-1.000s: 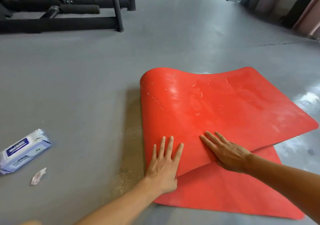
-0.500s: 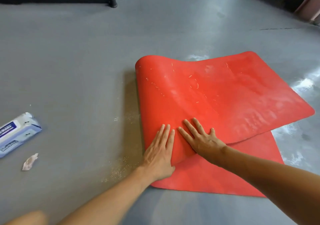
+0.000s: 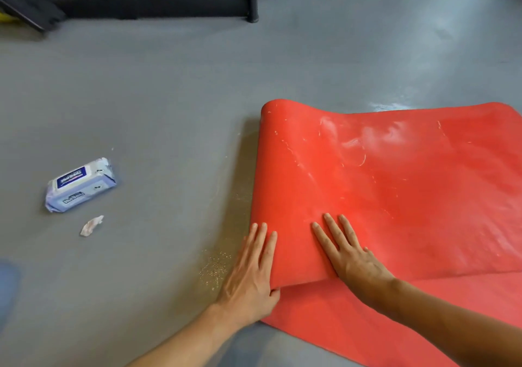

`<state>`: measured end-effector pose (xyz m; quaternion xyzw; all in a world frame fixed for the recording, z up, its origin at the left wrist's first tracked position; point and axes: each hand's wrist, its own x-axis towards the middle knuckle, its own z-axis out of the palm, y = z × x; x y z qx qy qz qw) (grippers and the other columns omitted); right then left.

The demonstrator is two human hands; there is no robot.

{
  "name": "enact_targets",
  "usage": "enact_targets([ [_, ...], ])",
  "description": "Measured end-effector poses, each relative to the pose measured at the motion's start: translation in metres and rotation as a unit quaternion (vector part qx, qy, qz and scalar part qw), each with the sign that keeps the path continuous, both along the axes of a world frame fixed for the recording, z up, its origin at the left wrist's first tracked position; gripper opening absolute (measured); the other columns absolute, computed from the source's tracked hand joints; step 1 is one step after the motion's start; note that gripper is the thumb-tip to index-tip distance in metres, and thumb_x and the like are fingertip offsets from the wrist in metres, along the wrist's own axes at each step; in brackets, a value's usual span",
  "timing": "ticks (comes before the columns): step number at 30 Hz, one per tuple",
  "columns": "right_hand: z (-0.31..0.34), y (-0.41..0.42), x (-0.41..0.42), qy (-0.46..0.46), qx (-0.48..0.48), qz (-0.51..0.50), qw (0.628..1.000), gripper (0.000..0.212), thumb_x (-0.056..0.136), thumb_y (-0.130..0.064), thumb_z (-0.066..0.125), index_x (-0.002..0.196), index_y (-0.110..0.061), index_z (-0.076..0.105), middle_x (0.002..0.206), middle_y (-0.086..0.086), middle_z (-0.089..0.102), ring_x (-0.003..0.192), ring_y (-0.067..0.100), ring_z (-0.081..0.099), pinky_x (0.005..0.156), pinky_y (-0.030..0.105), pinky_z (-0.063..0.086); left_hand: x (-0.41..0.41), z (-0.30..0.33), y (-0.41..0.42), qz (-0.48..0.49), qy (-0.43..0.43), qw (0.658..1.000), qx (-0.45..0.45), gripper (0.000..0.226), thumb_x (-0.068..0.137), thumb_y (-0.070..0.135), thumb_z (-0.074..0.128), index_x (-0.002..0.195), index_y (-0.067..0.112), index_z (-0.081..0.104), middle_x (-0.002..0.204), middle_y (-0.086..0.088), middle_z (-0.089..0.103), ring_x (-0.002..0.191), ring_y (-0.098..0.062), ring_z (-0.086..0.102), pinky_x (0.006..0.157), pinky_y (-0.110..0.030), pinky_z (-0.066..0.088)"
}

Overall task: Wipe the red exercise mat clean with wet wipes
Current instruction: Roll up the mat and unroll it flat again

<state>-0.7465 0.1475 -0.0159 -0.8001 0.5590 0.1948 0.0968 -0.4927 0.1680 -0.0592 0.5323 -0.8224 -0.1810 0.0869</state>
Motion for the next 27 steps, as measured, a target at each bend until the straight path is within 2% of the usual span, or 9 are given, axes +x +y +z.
enact_targets([
  [3,-0.001,0.004,0.007,-0.014,0.002,-0.006,1.000,0.102,0.098,0.010,0.035,0.148,-0.032,-0.042,0.155,-0.001,-0.050,0.149,0.035,-0.035,0.111,0.060,0.041,0.026,-0.013,0.017,0.050,0.020,0.997,0.046,0.116,0.091,0.018,0.058,0.153,0.041,-0.038,0.166,0.007,-0.038,0.157,-0.014,-0.025,0.130,-0.027,0.009],
  [5,0.002,0.004,0.015,-0.017,0.004,-0.006,1.000,0.100,0.096,0.012,0.031,0.149,-0.032,-0.041,0.156,-0.001,-0.049,0.149,0.036,-0.033,0.111,0.063,0.040,0.036,-0.021,0.022,0.066,0.050,0.994,0.064,0.117,0.093,0.004,0.055,0.152,0.048,-0.036,0.173,0.004,-0.022,0.161,-0.013,-0.008,0.127,-0.021,0.012],
  [9,0.007,0.010,0.033,0.009,-0.023,-0.005,1.000,0.107,0.089,0.007,0.039,0.148,-0.030,-0.043,0.160,0.006,-0.042,0.153,0.040,-0.025,0.107,0.063,0.043,0.043,-0.026,0.028,0.072,0.057,0.993,0.070,0.120,0.088,-0.014,0.048,0.154,0.042,-0.036,0.175,0.002,-0.008,0.160,-0.014,0.015,0.119,-0.009,0.011],
  [12,0.016,0.013,0.044,0.030,-0.044,-0.013,0.999,0.115,0.087,0.002,0.048,0.145,-0.030,-0.046,0.161,0.012,-0.039,0.153,0.044,-0.019,0.103,0.063,0.047,0.044,-0.018,0.028,0.076,0.090,0.991,0.070,0.125,0.082,-0.019,0.044,0.151,0.046,-0.038,0.175,-0.002,-0.006,0.159,-0.019,0.021,0.121,-0.013,0.020],
  [14,0.023,0.011,0.047,0.054,-0.055,-0.015,0.997,0.108,0.092,0.003,0.043,0.145,-0.028,-0.047,0.162,0.014,-0.037,0.154,0.046,-0.015,0.100,0.061,0.050,0.047,-0.001,0.024,0.065,0.090,0.991,0.072,0.125,0.082,-0.020,0.041,0.151,0.050,-0.037,0.175,-0.004,-0.011,0.152,-0.027,0.036,0.107,-0.018,0.042],
  [16,0.027,0.005,0.047,0.077,-0.070,-0.028,0.994,0.099,0.097,0.006,0.034,0.144,-0.024,-0.048,0.162,0.017,-0.035,0.154,0.048,-0.011,0.097,0.061,0.053,0.056,0.026,0.012,0.054,0.067,0.994,0.065,0.121,0.083,-0.021,0.039,0.156,0.048,-0.027,0.173,-0.003,-0.021,0.139,-0.035,0.049,0.085,-0.022,0.046],
  [21,0.053,-0.024,0.060,0.082,-0.073,-0.056,0.992,0.102,0.094,0.012,0.038,0.150,-0.020,-0.041,0.165,0.018,-0.028,0.155,0.047,-0.006,0.101,0.062,0.051,0.080,0.098,-0.039,-0.022,-0.080,0.996,-0.028,0.113,0.083,-0.030,0.034,0.165,0.032,-0.012,0.171,-0.019,-0.018,0.161,-0.031,-0.007,0.128,-0.035,0.021],
  [25,0.072,-0.059,0.085,0.001,-0.071,-0.038,0.997,0.115,0.089,0.007,0.047,0.142,-0.025,-0.050,0.167,0.016,-0.022,0.156,0.044,-0.006,0.112,0.062,0.040,0.116,0.147,-0.088,-0.105,-0.210,0.937,-0.259,0.086,0.083,-0.020,0.022,0.163,0.011,0.030,0.158,-0.040,0.032,0.150,-0.048,0.034,0.123,-0.048,0.028],
  [27,0.080,-0.069,0.100,-0.037,-0.070,-0.019,0.997,0.131,0.085,-0.002,0.064,0.136,-0.027,-0.055,0.167,0.019,-0.018,0.155,0.046,-0.005,0.119,0.058,0.031,0.135,0.168,-0.095,-0.119,-0.266,0.912,-0.290,0.085,0.083,-0.014,0.011,0.162,0.010,0.031,0.158,-0.040,0.032,0.151,-0.048,0.033,0.126,-0.049,0.022],
])
